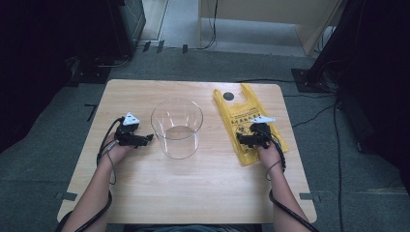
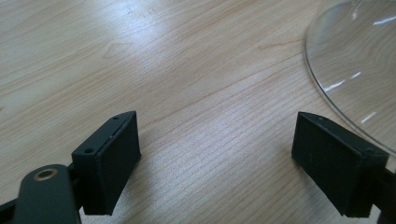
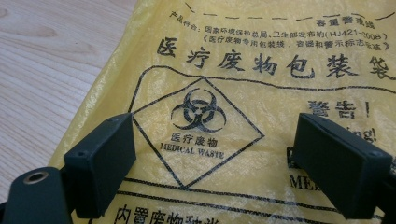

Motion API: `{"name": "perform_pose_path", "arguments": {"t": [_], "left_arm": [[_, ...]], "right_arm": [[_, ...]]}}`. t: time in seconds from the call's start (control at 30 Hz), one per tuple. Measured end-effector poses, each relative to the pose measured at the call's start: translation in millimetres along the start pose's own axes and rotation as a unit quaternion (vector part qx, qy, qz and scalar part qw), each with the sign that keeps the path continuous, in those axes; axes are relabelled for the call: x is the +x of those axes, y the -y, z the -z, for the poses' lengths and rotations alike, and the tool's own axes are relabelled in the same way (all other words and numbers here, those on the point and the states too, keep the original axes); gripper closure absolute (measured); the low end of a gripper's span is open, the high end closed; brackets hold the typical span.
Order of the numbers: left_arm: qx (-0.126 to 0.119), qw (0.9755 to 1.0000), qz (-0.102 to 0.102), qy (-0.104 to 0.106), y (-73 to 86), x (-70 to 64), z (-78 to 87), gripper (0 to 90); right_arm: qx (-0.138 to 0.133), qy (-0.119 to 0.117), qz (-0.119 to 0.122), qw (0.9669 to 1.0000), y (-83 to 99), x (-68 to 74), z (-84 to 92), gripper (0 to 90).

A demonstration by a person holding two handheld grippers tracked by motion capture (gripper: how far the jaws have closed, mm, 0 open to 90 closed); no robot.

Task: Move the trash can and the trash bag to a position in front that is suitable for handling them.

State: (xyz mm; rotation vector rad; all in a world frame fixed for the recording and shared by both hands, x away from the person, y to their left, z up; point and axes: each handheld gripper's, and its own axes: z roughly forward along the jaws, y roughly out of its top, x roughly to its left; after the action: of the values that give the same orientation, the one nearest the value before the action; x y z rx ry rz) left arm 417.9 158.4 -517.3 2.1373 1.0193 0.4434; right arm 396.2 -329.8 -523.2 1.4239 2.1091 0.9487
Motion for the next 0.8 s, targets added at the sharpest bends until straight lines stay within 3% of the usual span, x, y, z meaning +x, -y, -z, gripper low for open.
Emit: {"name": "perform_pose_path", "arguments": {"t": [0.8], "left_arm": [[-0.001,1.0000,0.001,0.000,-7.4,0.0,-8.2,14.7]], "right_arm": [[0.000,0.002,-0.001,1.0000,0.1,0.4,0.0,13.2]]}}
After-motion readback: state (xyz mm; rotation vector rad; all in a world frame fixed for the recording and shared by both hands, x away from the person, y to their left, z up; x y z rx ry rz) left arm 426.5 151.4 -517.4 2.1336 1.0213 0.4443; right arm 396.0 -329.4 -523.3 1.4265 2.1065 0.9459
